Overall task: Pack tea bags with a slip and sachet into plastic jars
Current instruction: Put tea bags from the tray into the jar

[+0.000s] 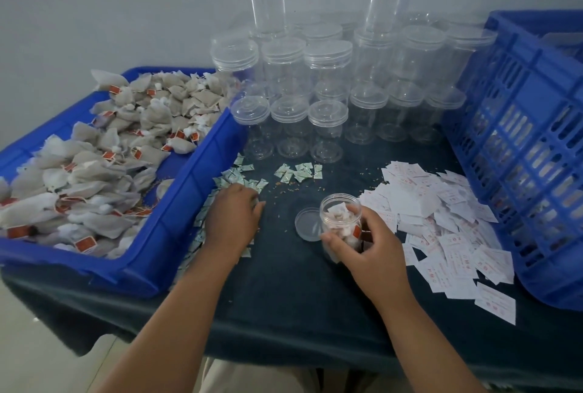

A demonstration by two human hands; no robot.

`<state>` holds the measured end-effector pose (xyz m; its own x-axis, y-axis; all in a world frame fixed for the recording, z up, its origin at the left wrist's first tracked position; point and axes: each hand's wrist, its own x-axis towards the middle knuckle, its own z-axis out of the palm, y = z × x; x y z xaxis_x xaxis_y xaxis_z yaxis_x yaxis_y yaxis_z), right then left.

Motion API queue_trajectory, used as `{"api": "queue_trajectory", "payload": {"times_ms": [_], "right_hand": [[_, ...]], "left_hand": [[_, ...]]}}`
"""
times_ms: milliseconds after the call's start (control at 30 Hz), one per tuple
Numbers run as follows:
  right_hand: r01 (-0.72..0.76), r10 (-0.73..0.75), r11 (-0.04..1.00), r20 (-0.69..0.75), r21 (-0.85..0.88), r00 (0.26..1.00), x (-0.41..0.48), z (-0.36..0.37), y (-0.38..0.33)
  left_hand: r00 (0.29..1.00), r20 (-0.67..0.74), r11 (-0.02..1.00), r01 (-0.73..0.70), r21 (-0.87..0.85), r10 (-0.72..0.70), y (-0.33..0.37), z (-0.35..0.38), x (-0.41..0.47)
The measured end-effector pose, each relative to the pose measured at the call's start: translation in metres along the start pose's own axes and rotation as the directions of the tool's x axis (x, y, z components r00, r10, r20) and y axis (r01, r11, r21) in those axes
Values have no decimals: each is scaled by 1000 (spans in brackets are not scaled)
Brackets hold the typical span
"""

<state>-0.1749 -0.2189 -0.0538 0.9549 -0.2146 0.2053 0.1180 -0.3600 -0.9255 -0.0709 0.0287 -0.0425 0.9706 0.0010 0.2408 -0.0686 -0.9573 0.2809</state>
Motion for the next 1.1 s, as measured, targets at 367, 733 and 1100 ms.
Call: {"api": "queue_trajectory", "payload": {"times_ms": [367,733,1100], "right_hand": [[-23,23,999,6,38,1000,0,3,-3],[64,-64,994,3,87,998,-3,0,-10],[63,-39,980,-131,187,991,0,-2,-8]], "left_hand": [[960,-237,904,35,-426,-149,11,-19,6],[966,147,696,-43,-716,211,109,-62,-23],[966,260,583,208,-786,5,108,-39,-1]]}}
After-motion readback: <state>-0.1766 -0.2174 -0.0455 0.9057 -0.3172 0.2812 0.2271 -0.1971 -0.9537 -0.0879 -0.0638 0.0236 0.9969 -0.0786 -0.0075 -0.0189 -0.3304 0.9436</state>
